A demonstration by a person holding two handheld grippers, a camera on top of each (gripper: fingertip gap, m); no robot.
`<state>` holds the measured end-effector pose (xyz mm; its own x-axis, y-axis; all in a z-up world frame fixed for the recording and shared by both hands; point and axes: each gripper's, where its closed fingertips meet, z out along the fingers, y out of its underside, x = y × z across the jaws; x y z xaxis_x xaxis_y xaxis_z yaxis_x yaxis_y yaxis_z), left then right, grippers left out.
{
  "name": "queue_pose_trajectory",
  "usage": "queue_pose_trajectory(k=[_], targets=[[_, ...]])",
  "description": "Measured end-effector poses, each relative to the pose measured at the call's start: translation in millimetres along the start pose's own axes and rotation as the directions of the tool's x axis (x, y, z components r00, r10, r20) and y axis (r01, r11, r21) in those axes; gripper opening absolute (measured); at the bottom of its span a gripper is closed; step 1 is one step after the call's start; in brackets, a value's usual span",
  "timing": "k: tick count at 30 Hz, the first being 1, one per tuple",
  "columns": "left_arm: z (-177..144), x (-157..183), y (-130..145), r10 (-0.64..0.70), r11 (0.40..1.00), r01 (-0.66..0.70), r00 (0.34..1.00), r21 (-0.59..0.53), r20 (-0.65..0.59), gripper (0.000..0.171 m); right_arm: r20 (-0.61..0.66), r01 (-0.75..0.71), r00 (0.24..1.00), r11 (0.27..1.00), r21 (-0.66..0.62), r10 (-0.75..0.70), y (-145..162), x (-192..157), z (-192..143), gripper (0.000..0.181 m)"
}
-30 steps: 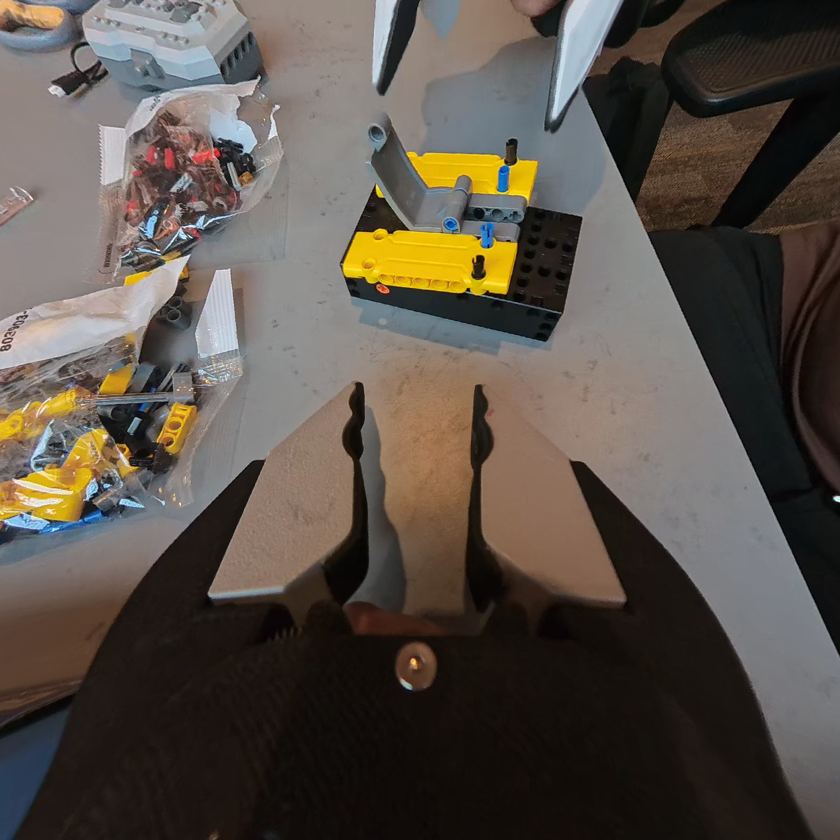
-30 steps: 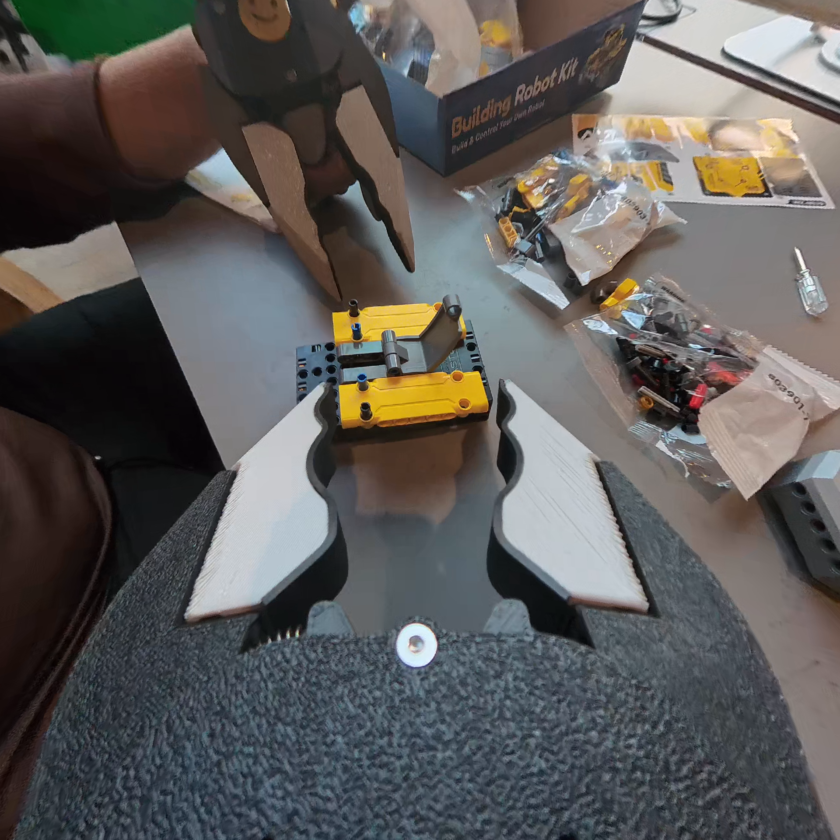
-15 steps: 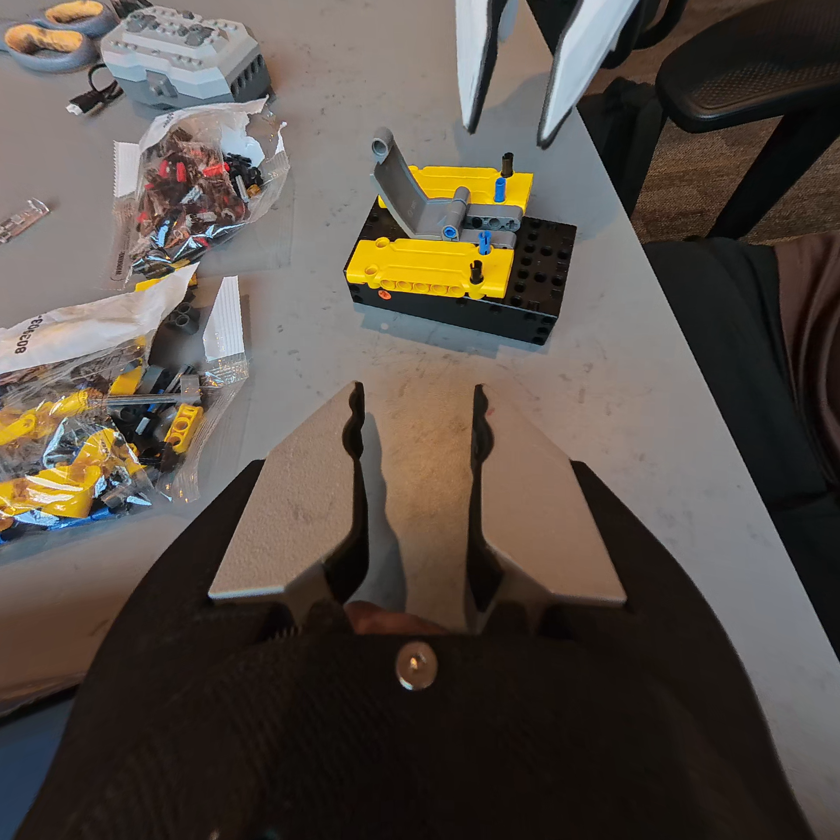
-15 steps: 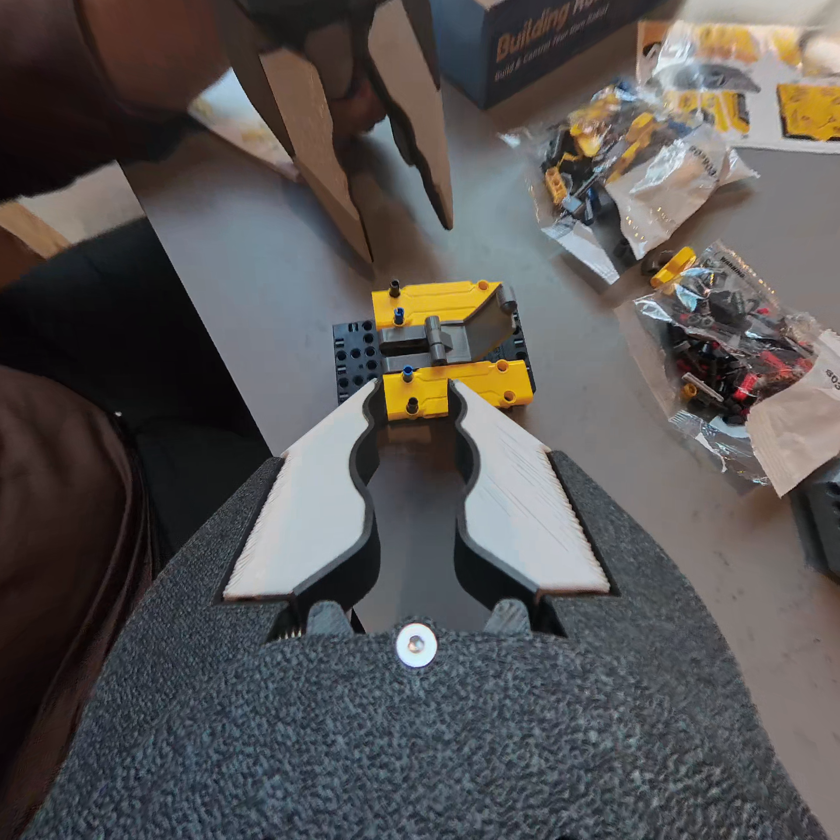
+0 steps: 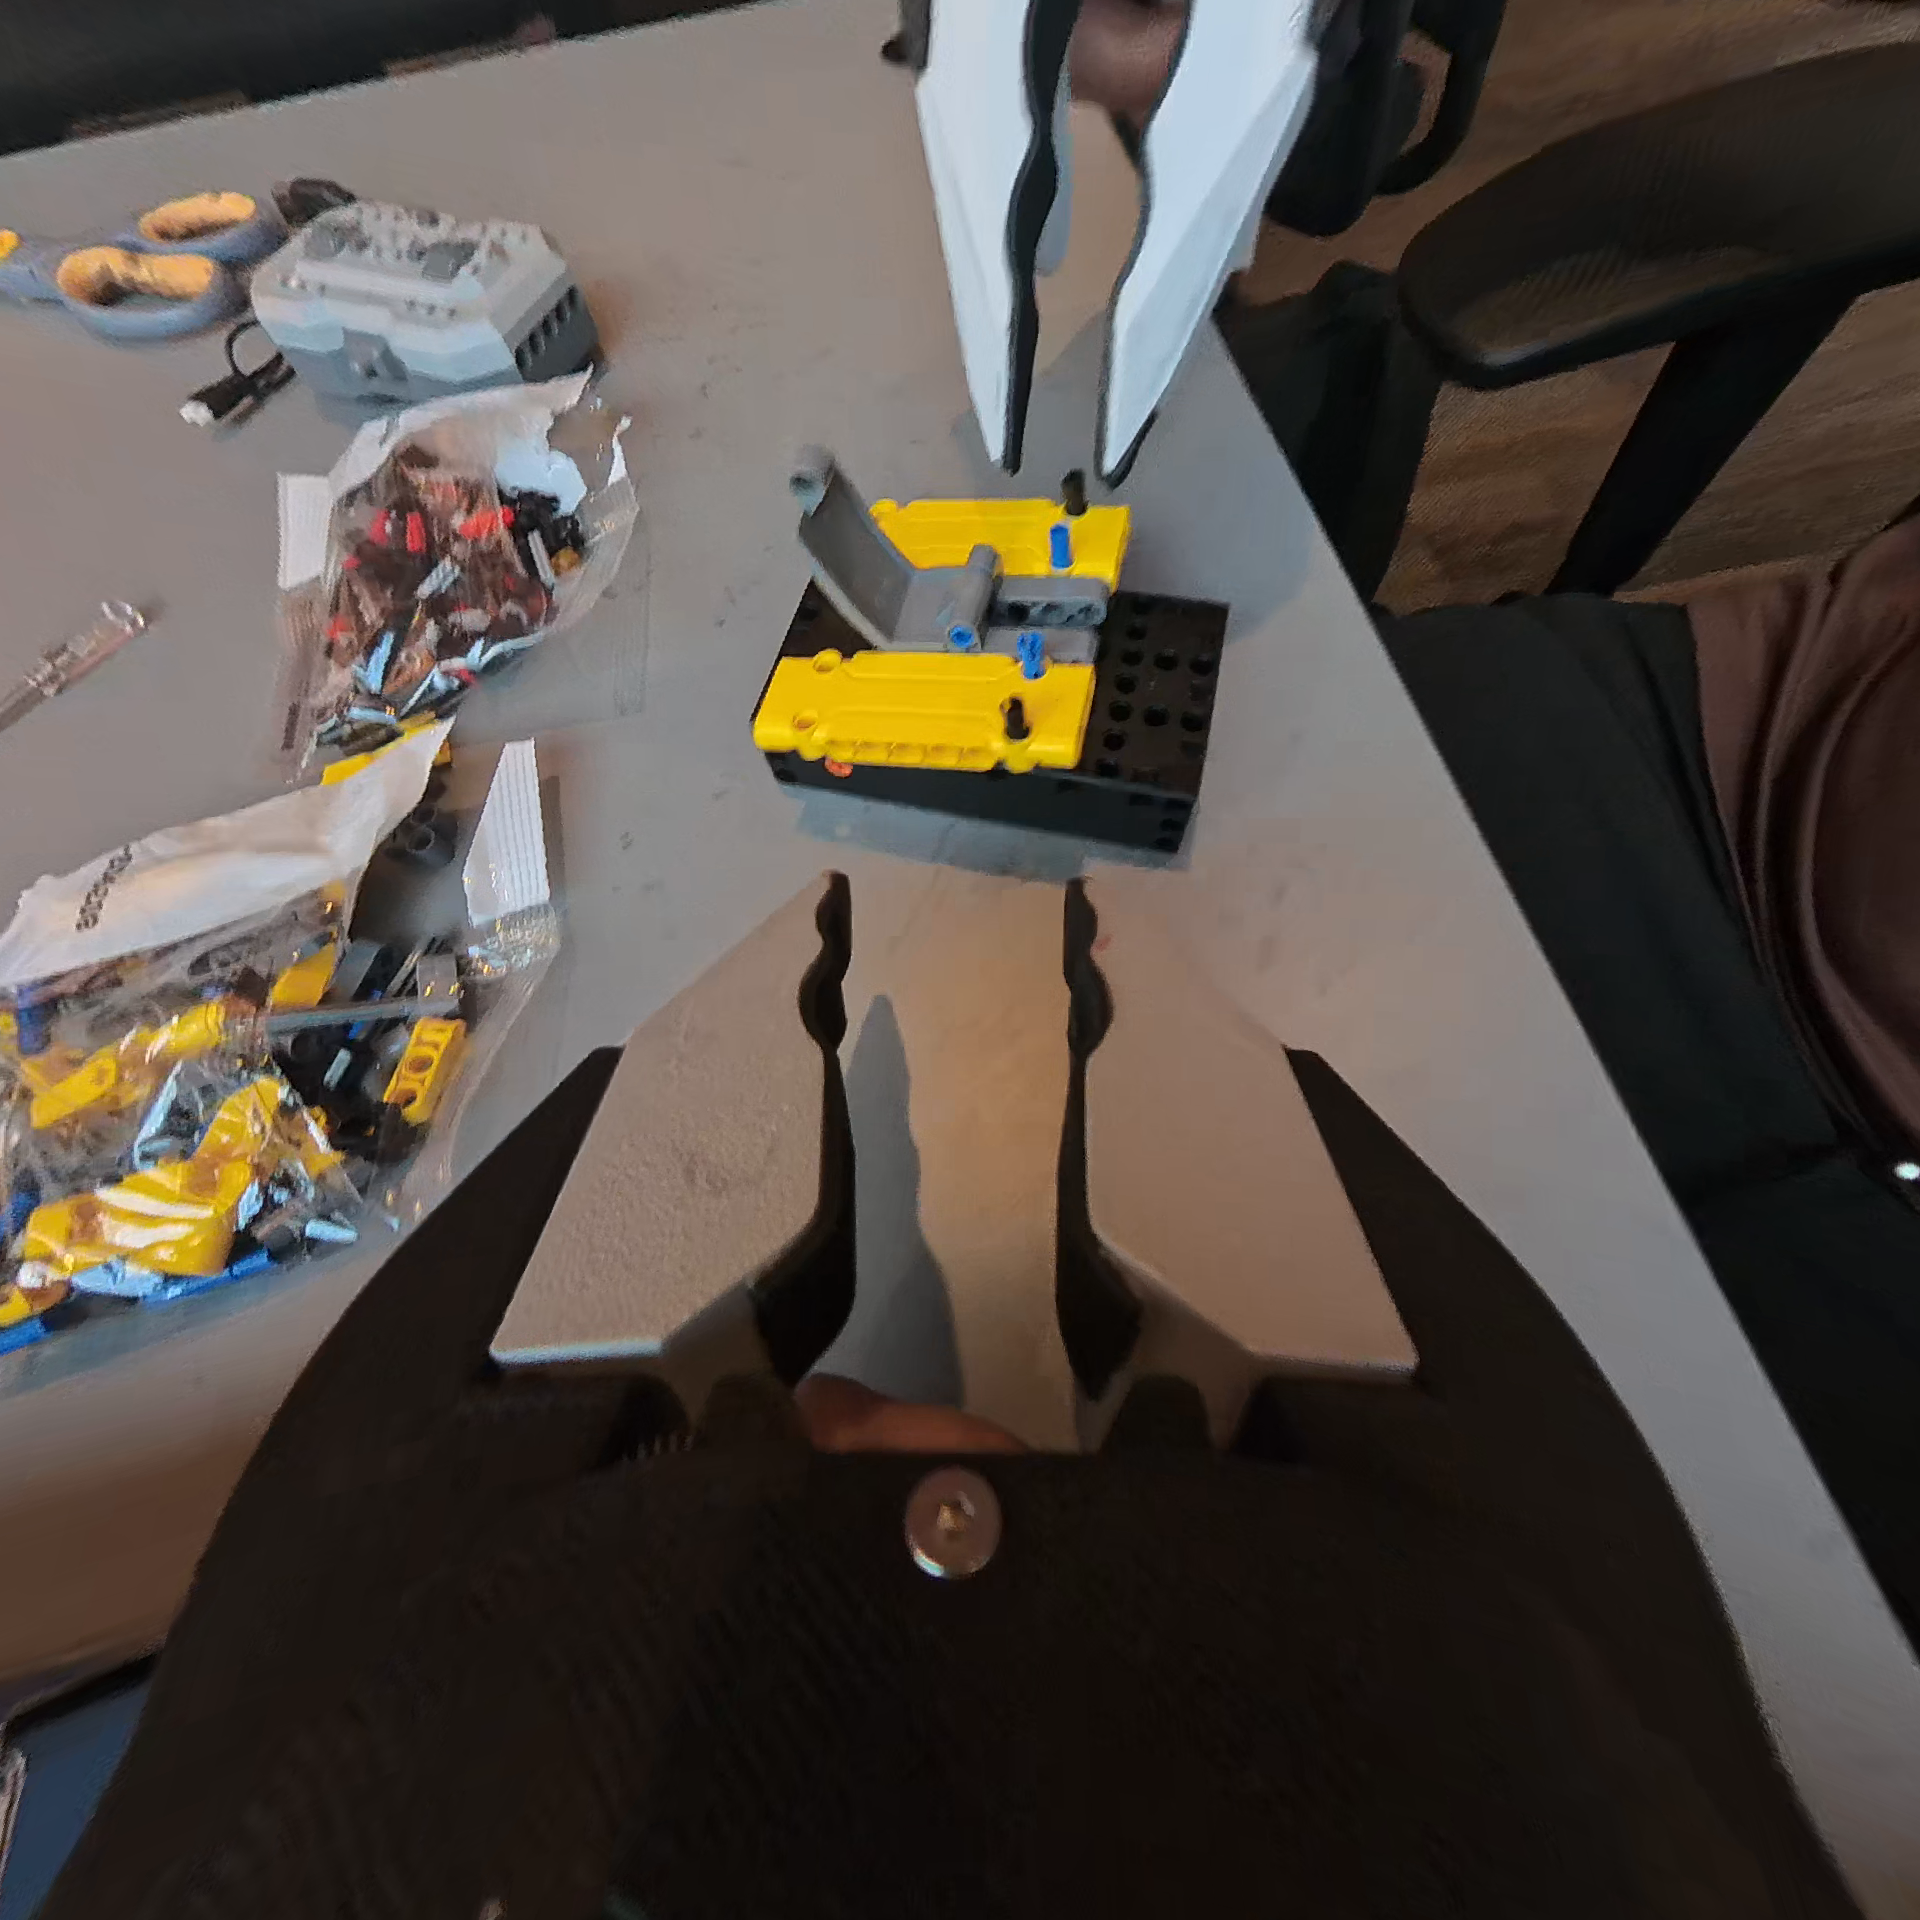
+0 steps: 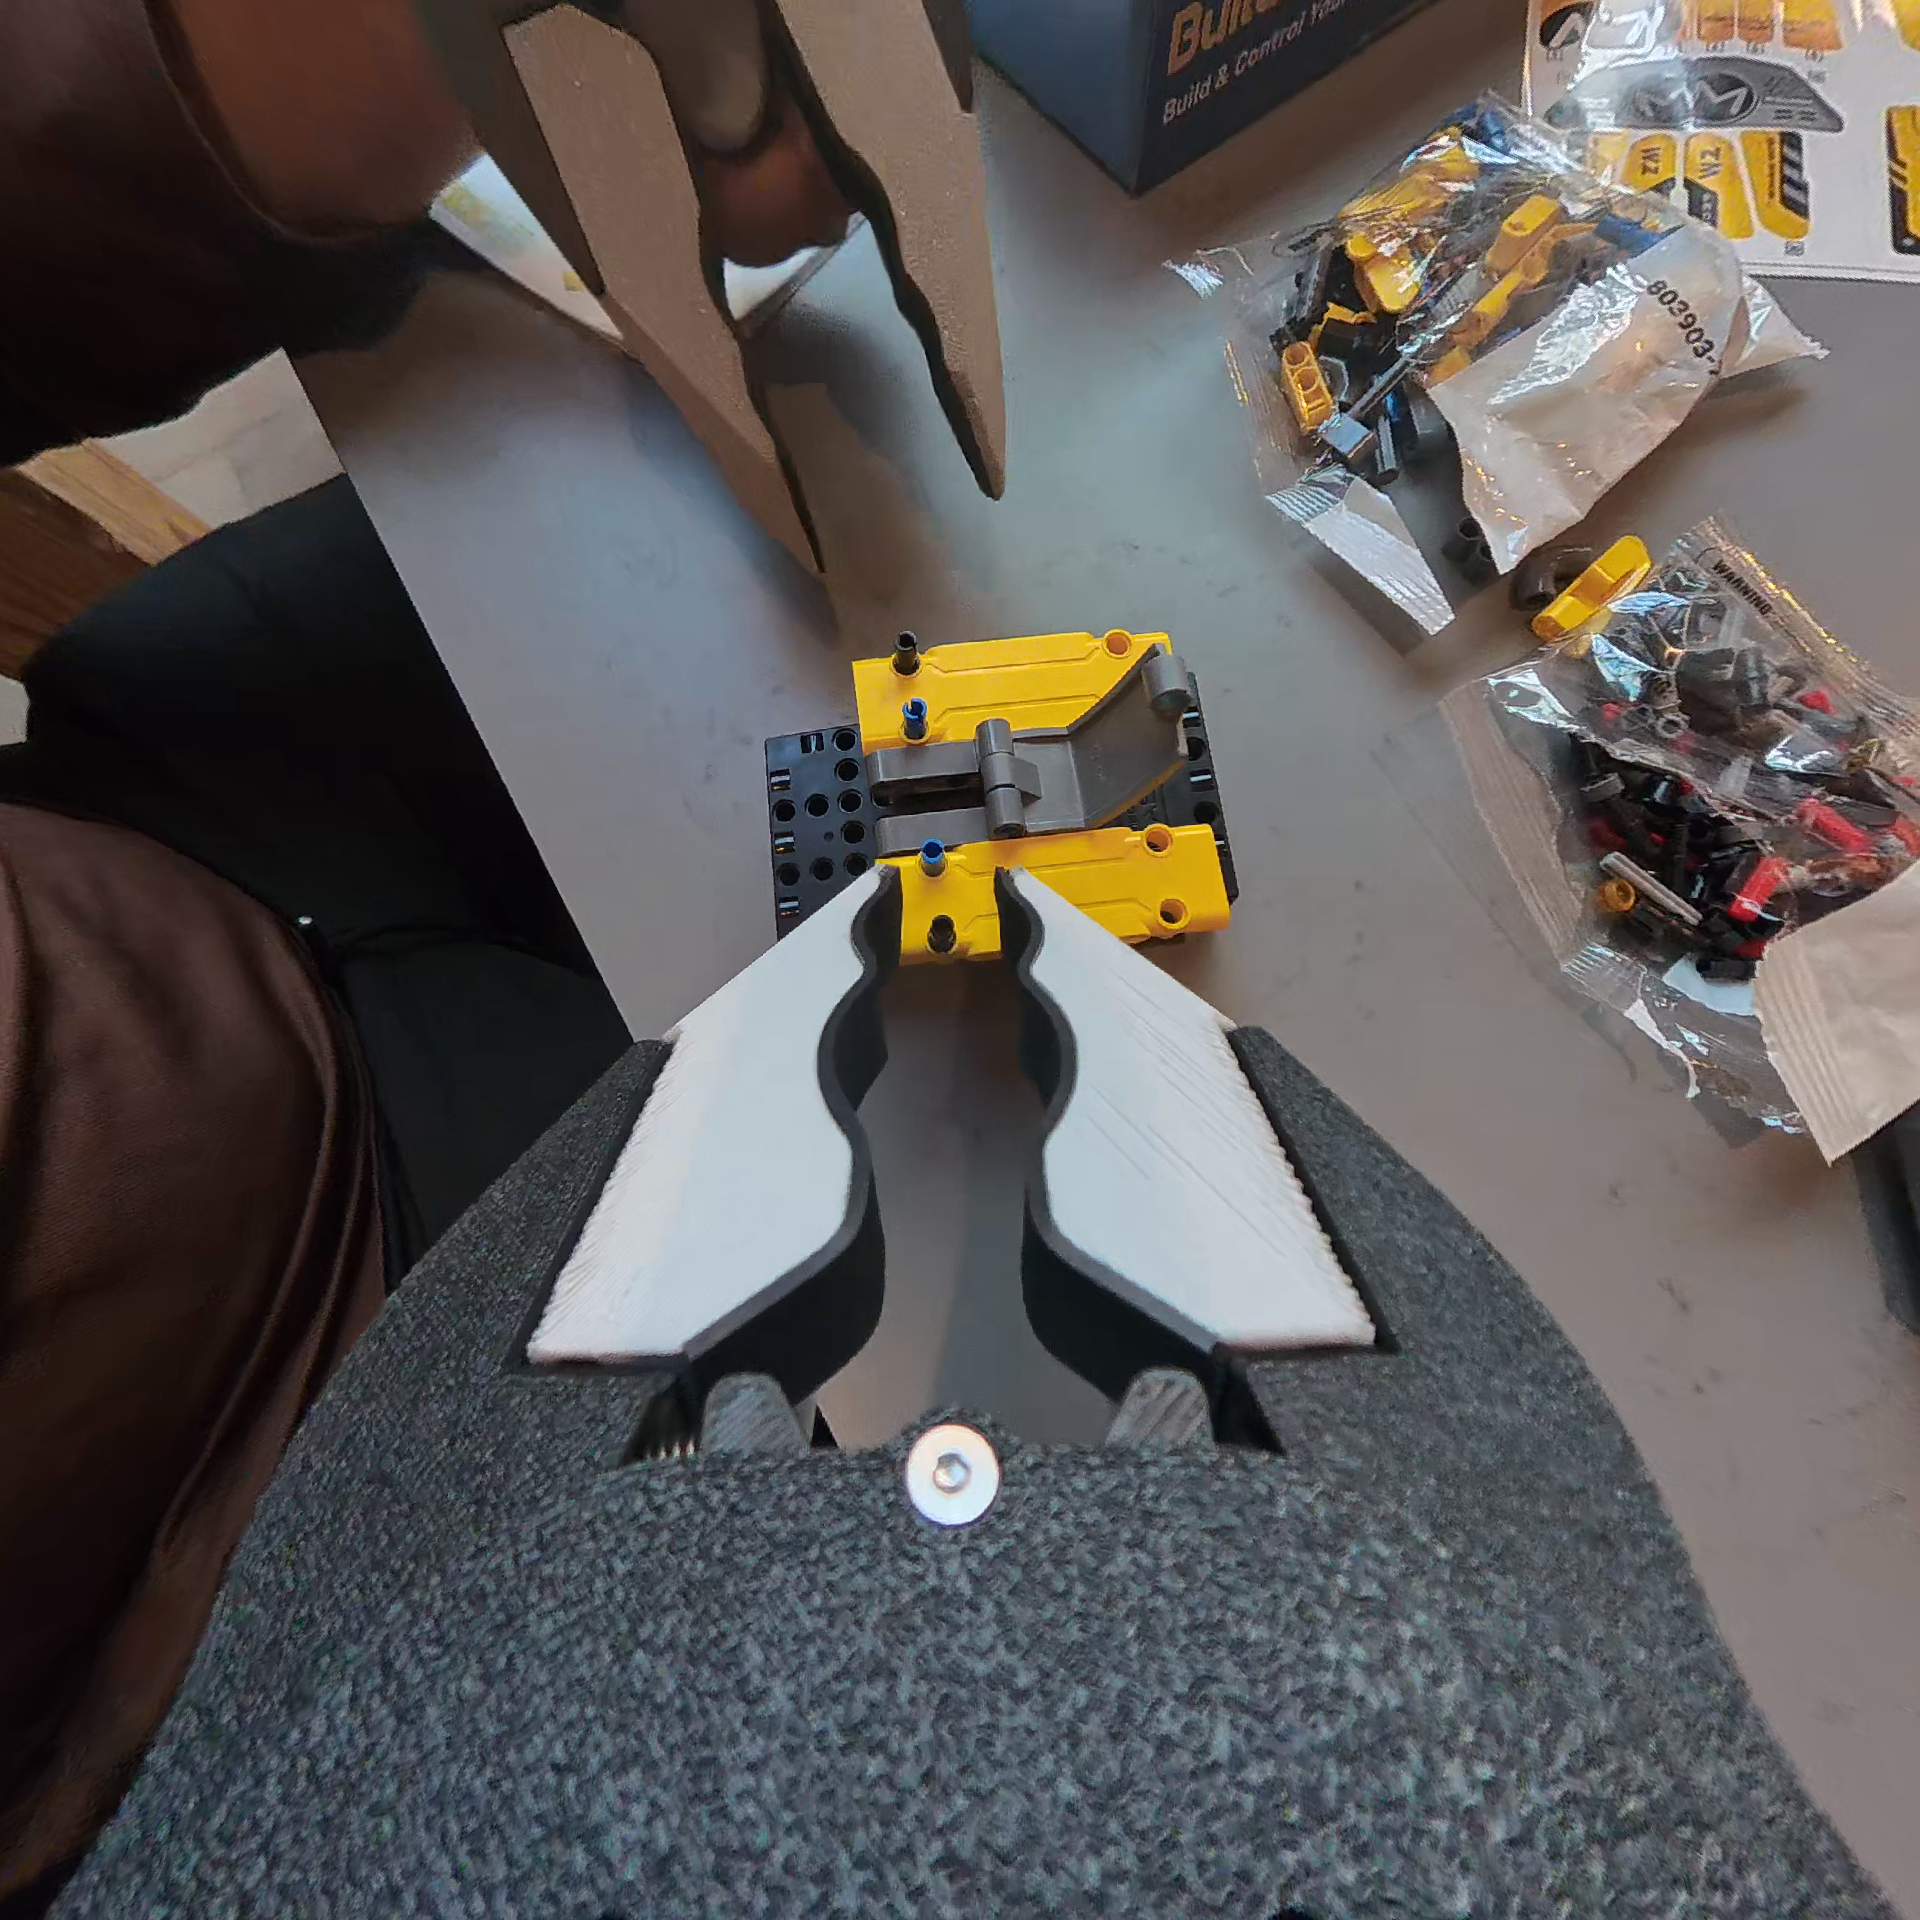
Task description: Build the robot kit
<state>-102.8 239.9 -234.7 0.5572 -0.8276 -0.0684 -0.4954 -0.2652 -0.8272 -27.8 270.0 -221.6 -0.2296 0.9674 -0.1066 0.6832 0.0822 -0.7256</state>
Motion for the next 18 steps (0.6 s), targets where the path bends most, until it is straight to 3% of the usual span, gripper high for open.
queue_pose_trajectory(k=[4,6,14,18], targets=[[4.8,14.2,-32.3,-0.026,0.993,0.034,0.997,0.109,-0.076,0.03,0.006,0.009,1.0,1.0,-0.008,-0.009,1.9,-0.1,1.7,0.018],[10.3,18.4,-40.0,-0.024,0.994,0.033,0.996,0.107,-0.09,0.028,0.014,0.015,1.0,1.0,-0.006,-0.015,1.4,-1.8,2.0,0.018],[38.1,14.9,-36.2,-0.054,0.999,0.054,0.993,0.002,-0.101,0.031,0.044,0.04,0.998,0.998,-0.055,-0.038,3.2,-6.6,9.2,0.02],[42.2,15.5,-31.2,-0.044,0.999,0.042,0.994,-0.018,-0.1,0.024,0.038,0.05,0.998,0.995,-0.083,-0.047,4.7,-5.3,11.9,0.019]])
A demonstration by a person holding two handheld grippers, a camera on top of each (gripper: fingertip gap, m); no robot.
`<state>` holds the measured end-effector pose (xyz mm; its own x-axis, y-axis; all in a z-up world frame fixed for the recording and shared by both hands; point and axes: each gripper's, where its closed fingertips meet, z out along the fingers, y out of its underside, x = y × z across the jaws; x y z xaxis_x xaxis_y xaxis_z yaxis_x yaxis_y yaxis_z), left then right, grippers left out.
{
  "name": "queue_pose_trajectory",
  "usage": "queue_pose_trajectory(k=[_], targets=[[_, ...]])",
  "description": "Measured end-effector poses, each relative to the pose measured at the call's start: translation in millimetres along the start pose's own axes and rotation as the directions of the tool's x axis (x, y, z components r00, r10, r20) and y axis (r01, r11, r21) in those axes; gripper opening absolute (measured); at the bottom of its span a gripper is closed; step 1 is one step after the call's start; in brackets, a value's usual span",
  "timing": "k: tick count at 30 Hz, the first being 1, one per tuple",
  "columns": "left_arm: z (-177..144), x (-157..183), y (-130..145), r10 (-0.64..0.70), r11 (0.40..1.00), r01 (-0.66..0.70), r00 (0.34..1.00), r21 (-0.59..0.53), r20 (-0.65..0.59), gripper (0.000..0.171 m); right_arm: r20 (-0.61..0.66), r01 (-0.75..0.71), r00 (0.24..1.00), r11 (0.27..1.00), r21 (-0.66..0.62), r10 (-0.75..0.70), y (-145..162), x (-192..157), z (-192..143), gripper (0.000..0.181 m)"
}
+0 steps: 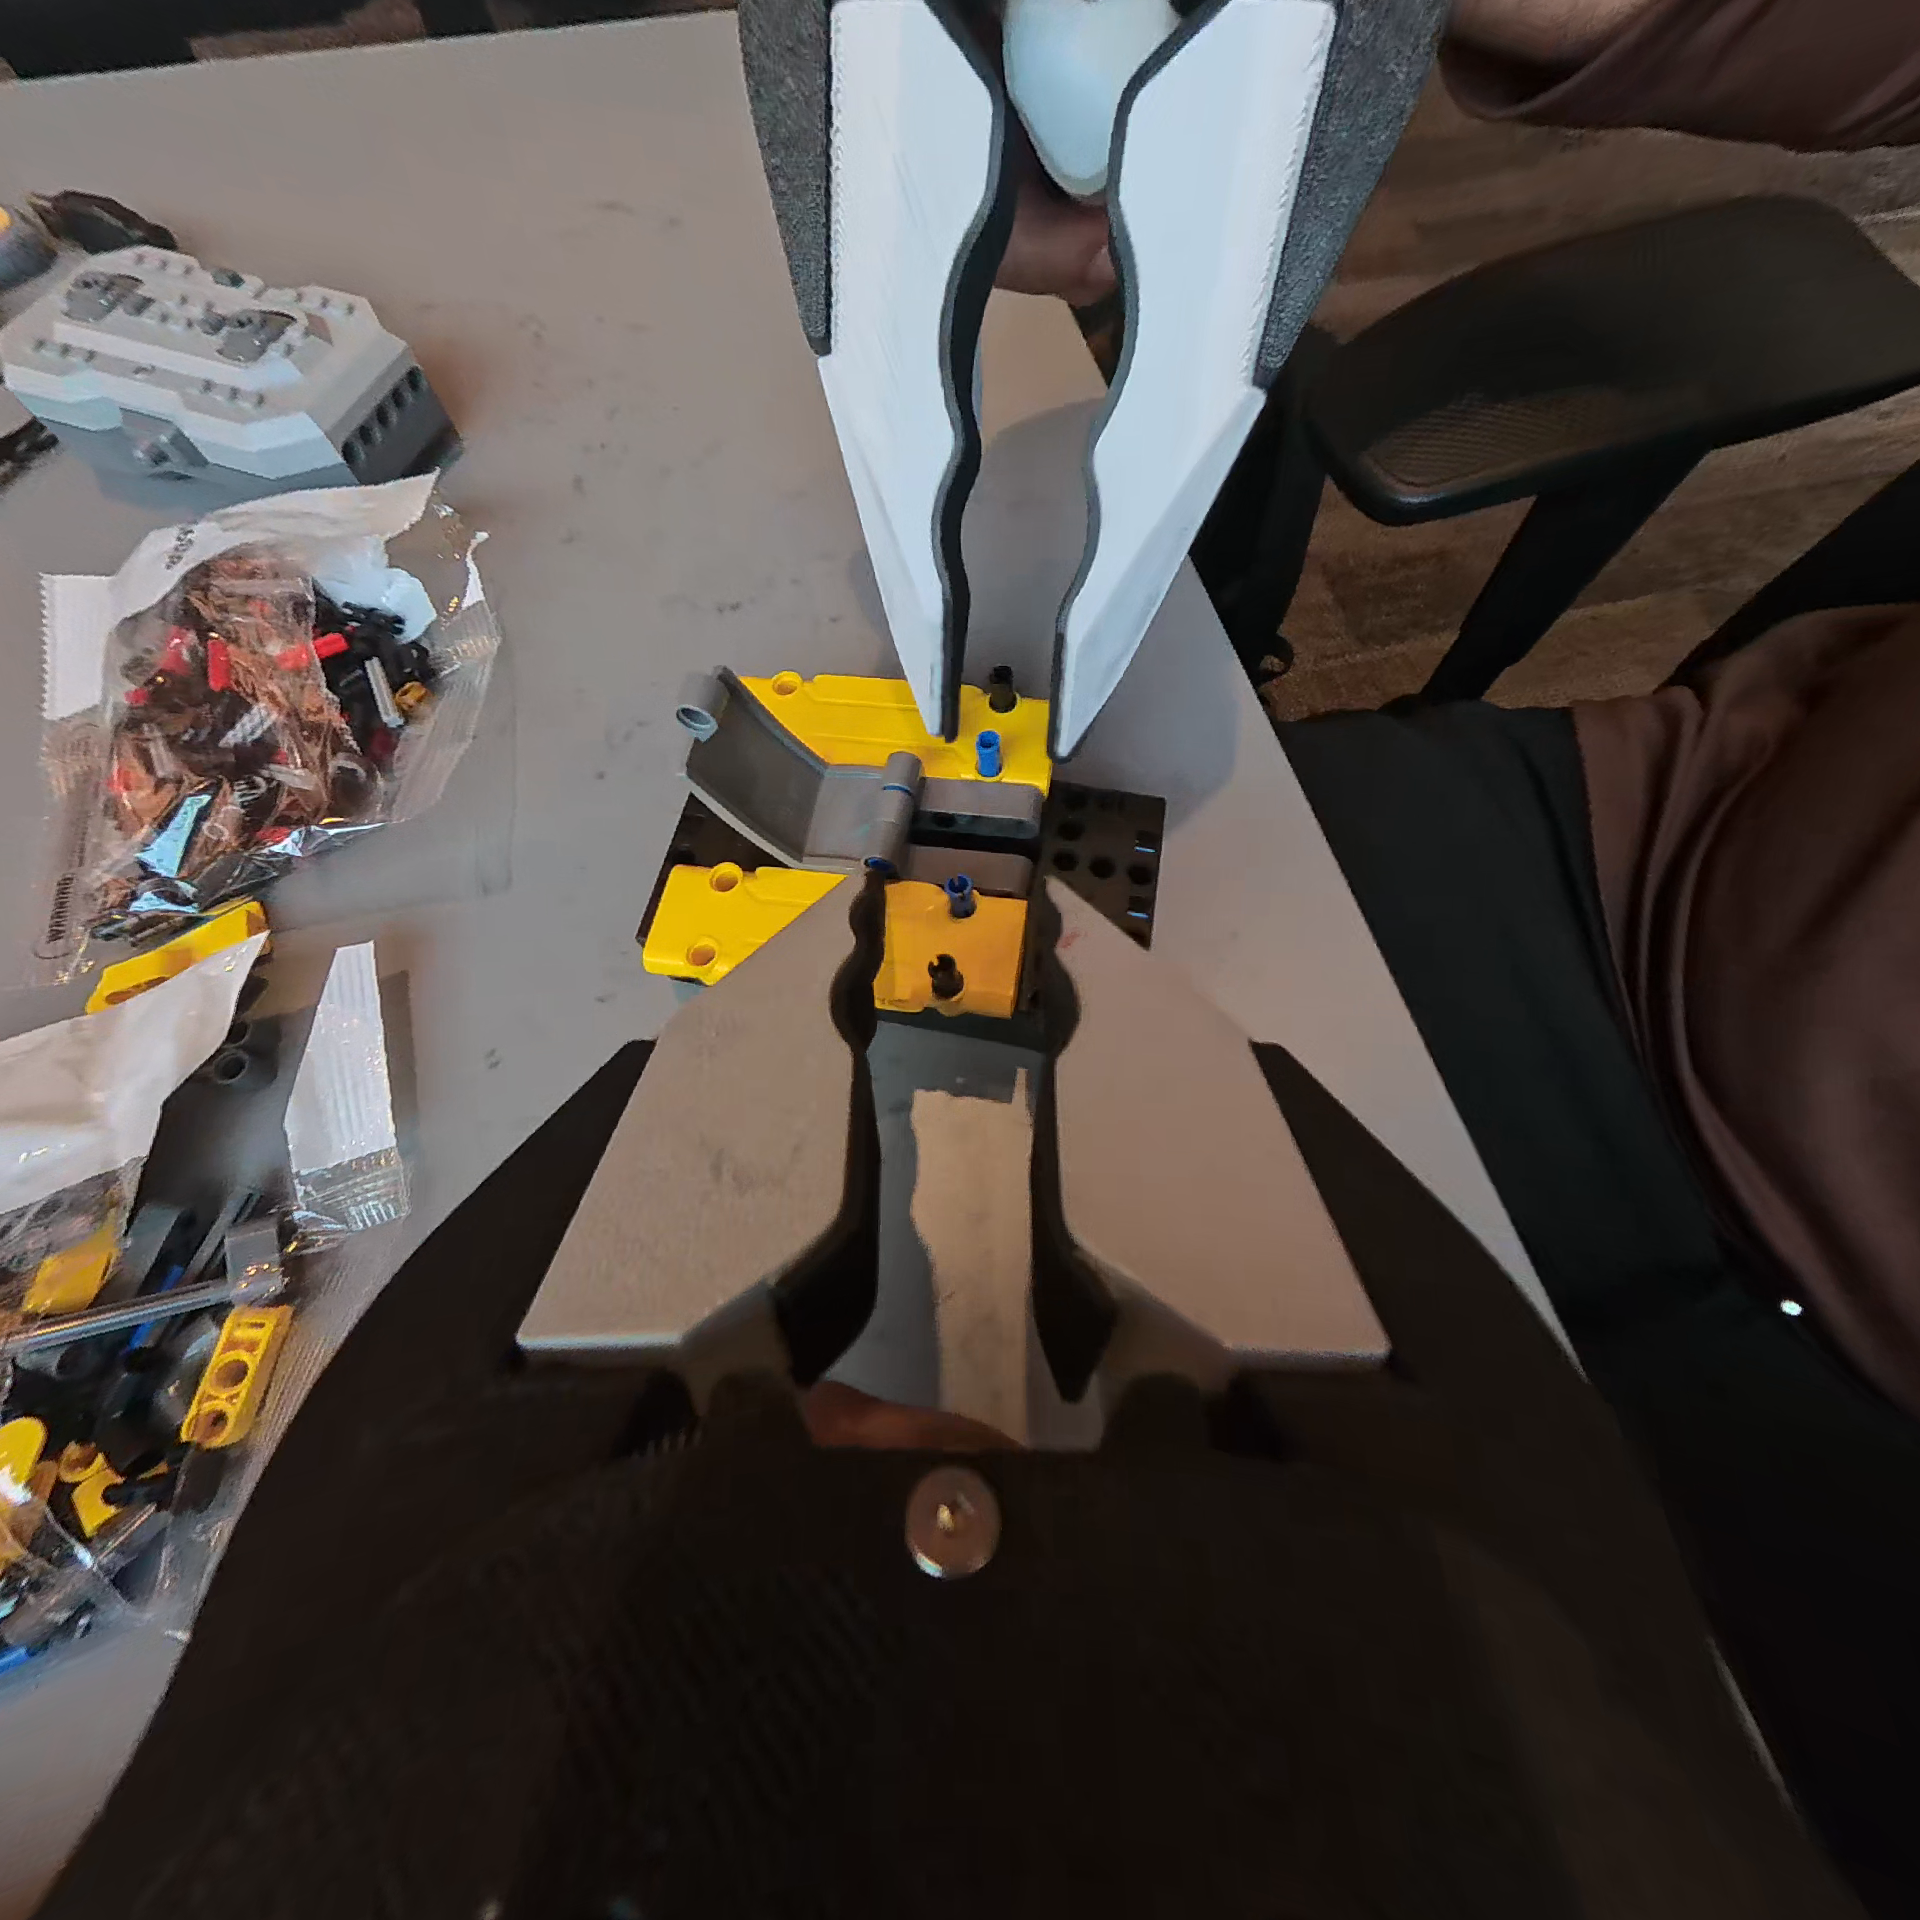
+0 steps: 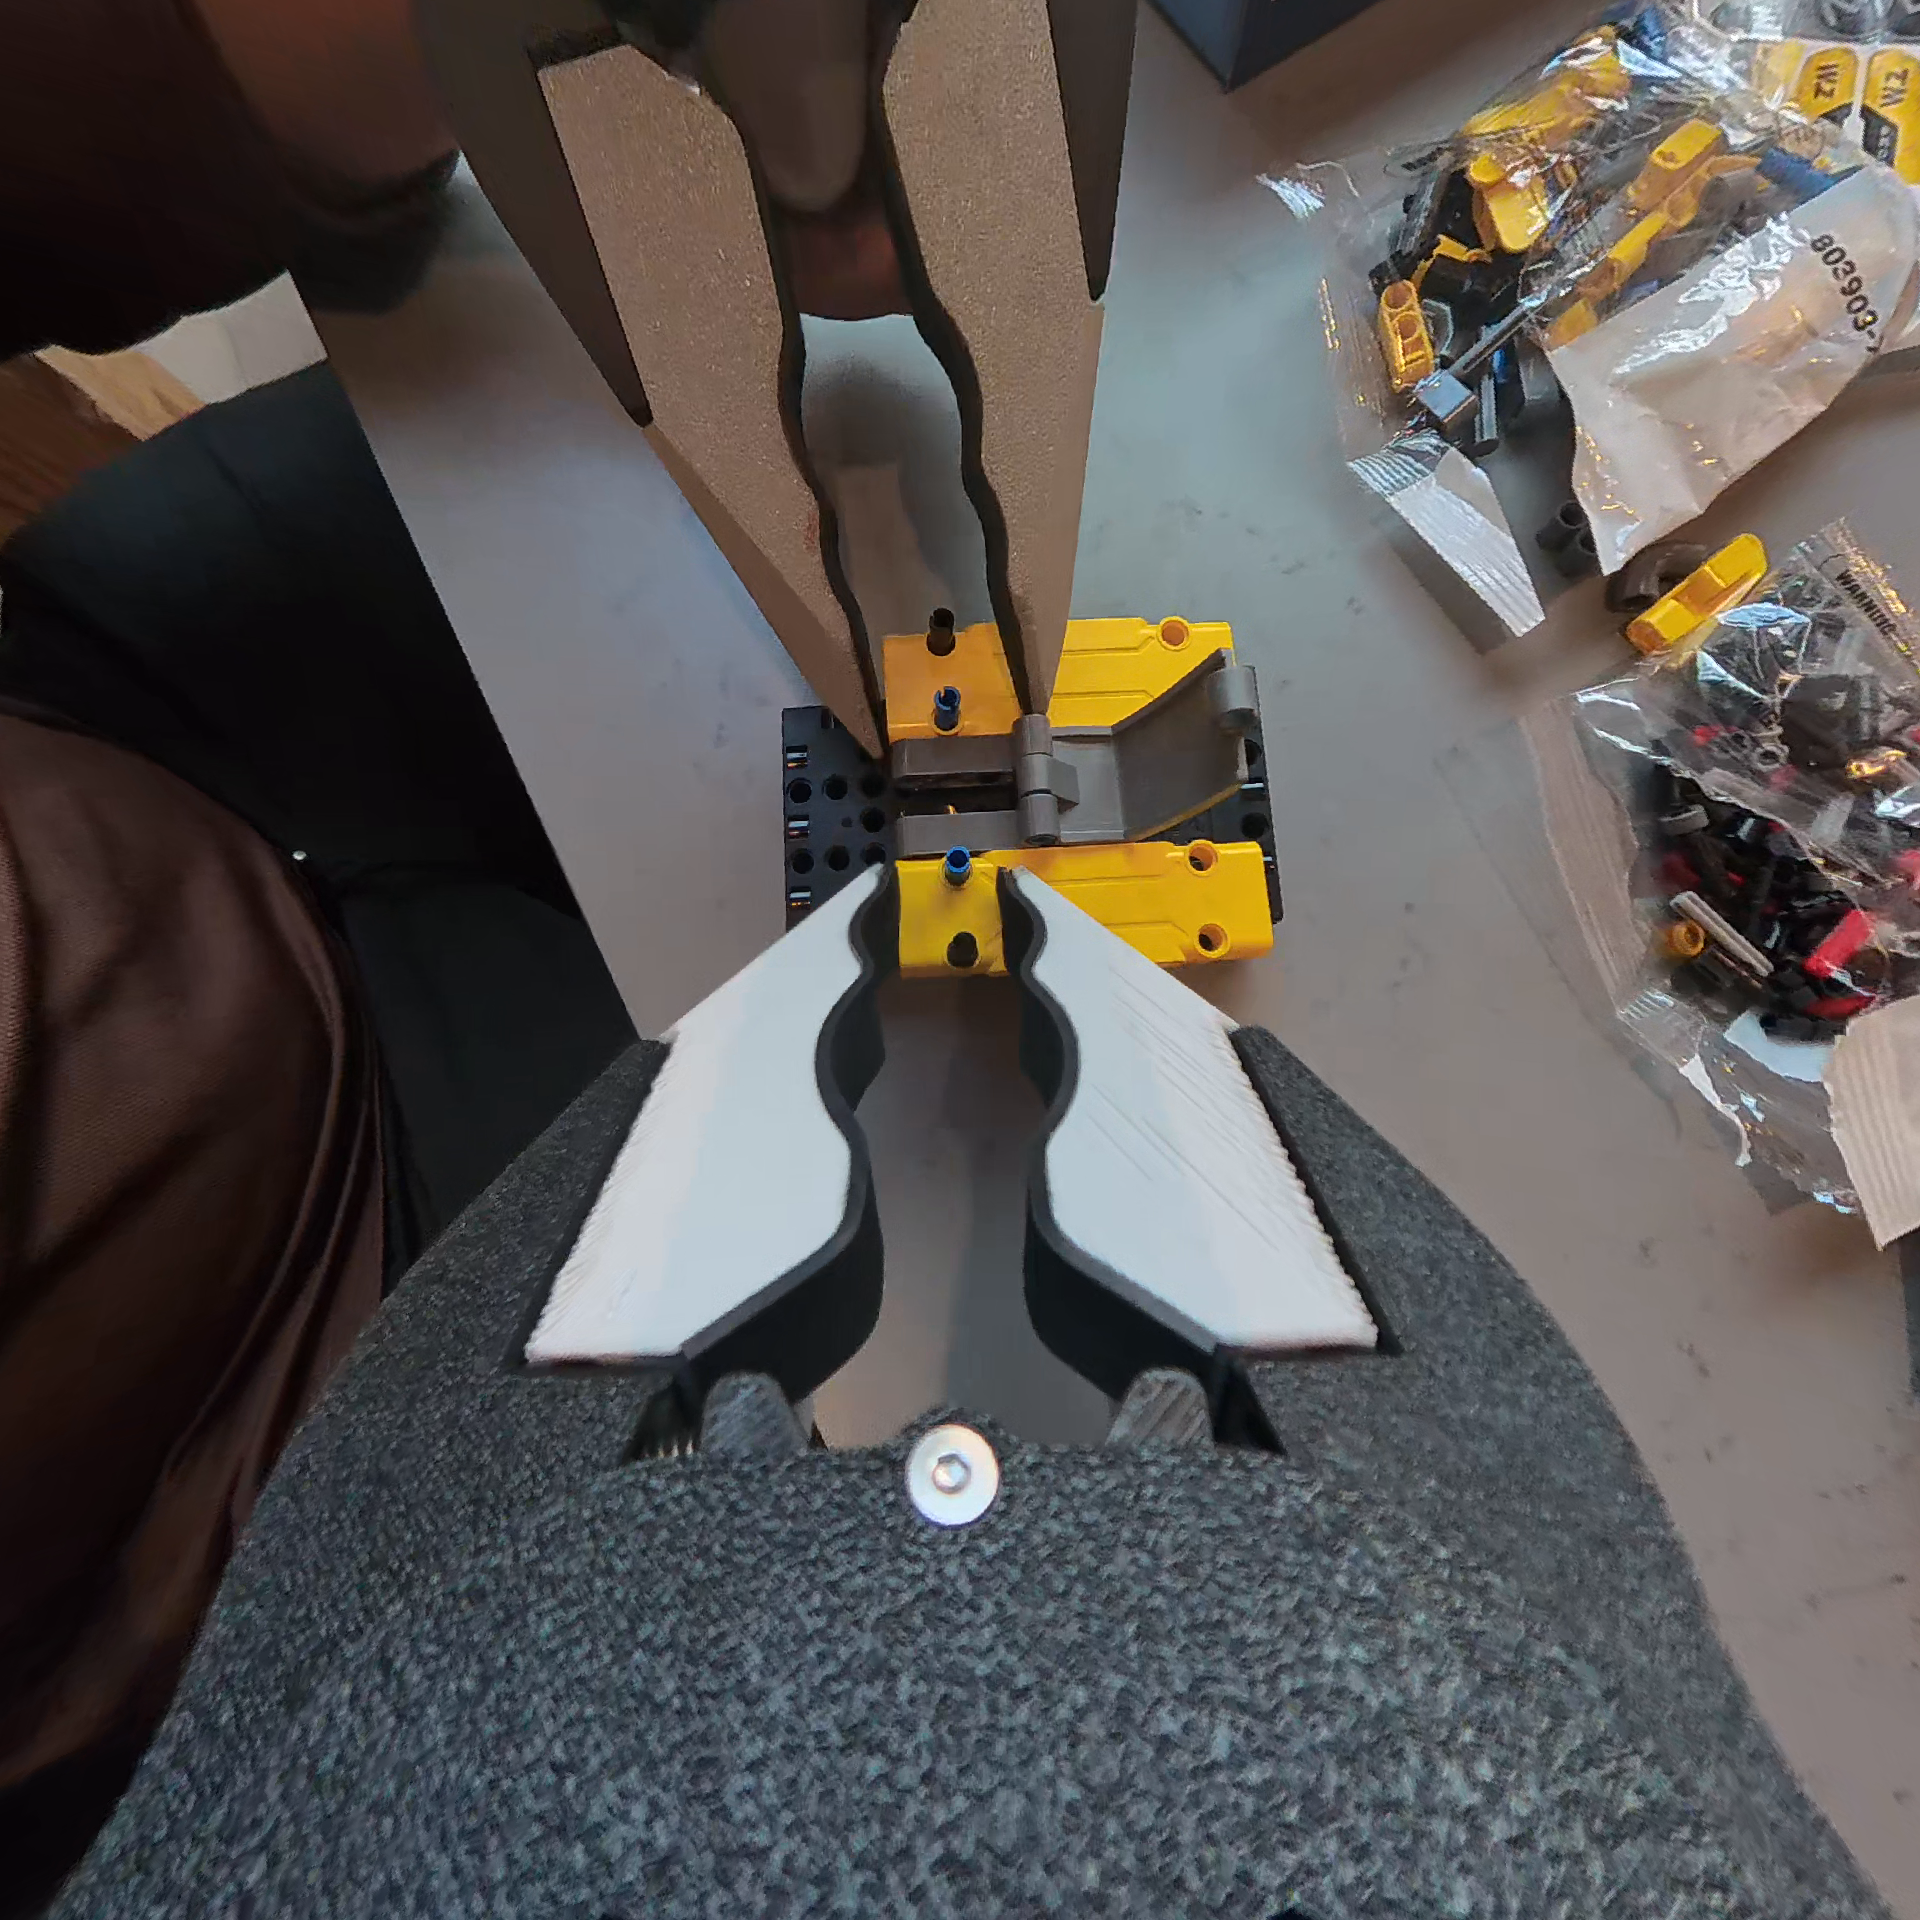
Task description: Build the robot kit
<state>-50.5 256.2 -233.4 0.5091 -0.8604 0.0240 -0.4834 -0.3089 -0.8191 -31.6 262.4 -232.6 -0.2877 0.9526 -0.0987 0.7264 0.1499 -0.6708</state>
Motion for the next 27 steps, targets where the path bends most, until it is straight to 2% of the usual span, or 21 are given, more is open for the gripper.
queue_pose_trajectory(k=[12,14,19,27], targets=[[-3.5,1.8,2.3,-0.011,0.999,0.012,1.0,0.03,-0.019,0.018,0.025,-0.024,0.999,1.0,-0.016,0.024,-2.8,1.3,4.3,0.005],[-3.4,3.4,1.4,-0.015,0.999,0.016,0.999,0.034,-0.038,0.011,0.026,-0.035,0.999,0.999,-0.014,0.035,-3.5,2.8,4.9,0.004],[-3.1,2.0,0.7,-0.037,0.998,0.039,0.998,0.045,-0.048,0.01,0.035,-0.06,0.998,0.998,-0.02,0.061,-3.6,3.6,5.0,0.005],[-2.8,-0.6,0.6,-0.041,0.997,0.045,0.997,0.058,-0.059,0.002,0.036,-0.025,0.999,0.999,-0.034,0.026,-4.0,4.2,5.9,0.006]])
